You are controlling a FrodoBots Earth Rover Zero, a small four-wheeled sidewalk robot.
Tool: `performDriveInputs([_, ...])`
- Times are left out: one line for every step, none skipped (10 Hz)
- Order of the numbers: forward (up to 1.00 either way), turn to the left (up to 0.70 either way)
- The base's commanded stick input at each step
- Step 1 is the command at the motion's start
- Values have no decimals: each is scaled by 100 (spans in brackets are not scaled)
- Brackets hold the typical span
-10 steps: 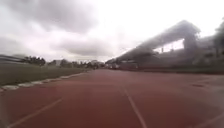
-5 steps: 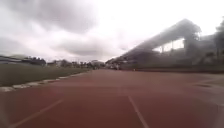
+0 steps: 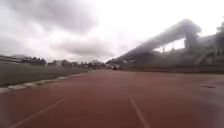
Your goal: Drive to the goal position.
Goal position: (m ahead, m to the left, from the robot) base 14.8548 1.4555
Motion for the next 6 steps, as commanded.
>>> performDriveInputs([50,2])
performDriveInputs([50,2])
performDriveInputs([50,2])
performDriveInputs([50,2])
performDriveInputs([50,2])
performDriveInputs([50,2])
